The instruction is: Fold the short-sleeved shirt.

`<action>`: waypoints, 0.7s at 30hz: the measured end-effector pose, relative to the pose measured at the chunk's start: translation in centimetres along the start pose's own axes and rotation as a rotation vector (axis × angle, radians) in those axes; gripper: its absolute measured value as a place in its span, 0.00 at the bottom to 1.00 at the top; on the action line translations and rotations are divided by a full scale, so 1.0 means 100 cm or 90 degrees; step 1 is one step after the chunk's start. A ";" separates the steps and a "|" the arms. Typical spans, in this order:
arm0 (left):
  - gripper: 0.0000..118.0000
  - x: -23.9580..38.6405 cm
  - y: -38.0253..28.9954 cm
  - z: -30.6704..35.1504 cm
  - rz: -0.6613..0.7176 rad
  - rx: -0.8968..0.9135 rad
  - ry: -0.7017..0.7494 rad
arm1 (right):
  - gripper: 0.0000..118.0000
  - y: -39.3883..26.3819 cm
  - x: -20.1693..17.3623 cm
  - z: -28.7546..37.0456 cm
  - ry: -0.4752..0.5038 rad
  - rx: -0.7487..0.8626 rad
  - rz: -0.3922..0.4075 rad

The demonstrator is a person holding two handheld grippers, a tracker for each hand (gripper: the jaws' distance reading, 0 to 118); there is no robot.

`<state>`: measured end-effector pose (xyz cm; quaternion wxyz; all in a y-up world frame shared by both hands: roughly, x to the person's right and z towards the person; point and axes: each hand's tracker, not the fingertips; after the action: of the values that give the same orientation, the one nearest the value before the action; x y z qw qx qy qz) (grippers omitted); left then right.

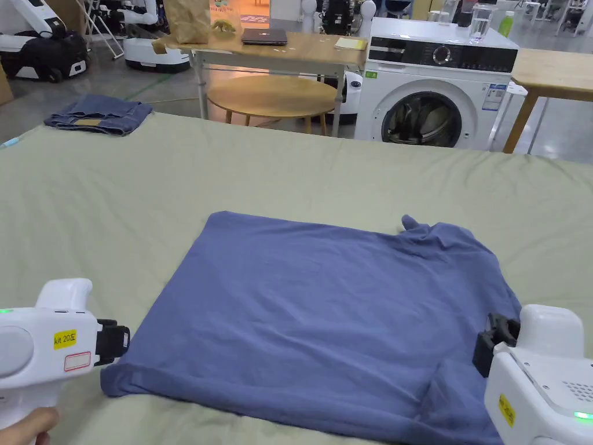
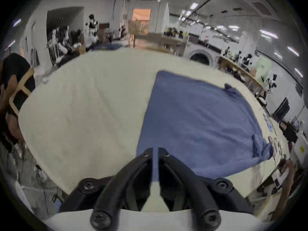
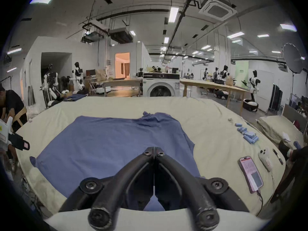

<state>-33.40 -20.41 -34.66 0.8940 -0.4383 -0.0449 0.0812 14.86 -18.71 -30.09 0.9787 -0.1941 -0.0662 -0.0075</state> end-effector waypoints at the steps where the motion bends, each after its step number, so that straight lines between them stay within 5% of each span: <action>1: 0.22 -0.004 -0.002 -0.004 0.011 -0.007 -0.005 | 0.00 -0.002 -0.001 -0.001 0.005 -0.011 0.001; 2: 0.37 -0.008 -0.005 -0.009 0.029 -0.014 0.001 | 0.00 -0.004 0.000 -0.004 0.011 -0.023 0.002; 5: 0.50 -0.014 -0.010 -0.023 0.051 -0.035 0.011 | 0.00 -0.008 -0.002 -0.007 0.019 -0.048 0.006; 11: 0.50 -0.014 -0.020 -0.049 0.027 -0.087 0.055 | 0.00 -0.015 0.003 -0.010 0.015 -0.076 0.012; 14: 0.36 0.007 -0.021 -0.047 -0.044 -0.084 0.099 | 0.00 -0.018 0.006 -0.008 0.012 -0.087 0.015; 16: 0.10 0.017 -0.020 -0.046 -0.088 -0.080 0.089 | 0.00 -0.019 0.009 -0.007 0.010 -0.092 0.016; 17: 0.05 0.020 -0.020 -0.046 -0.073 -0.083 0.078 | 0.00 -0.020 0.011 -0.006 0.010 -0.096 0.017; 21: 0.03 0.020 -0.023 -0.049 -0.075 -0.075 0.083 | 0.00 -0.017 0.026 0.001 0.000 -0.109 0.026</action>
<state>-30.49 -25.22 -35.84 0.8709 -0.4911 -0.0173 -0.0031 17.37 -20.22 -28.97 0.9585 -0.2782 -0.0616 0.0071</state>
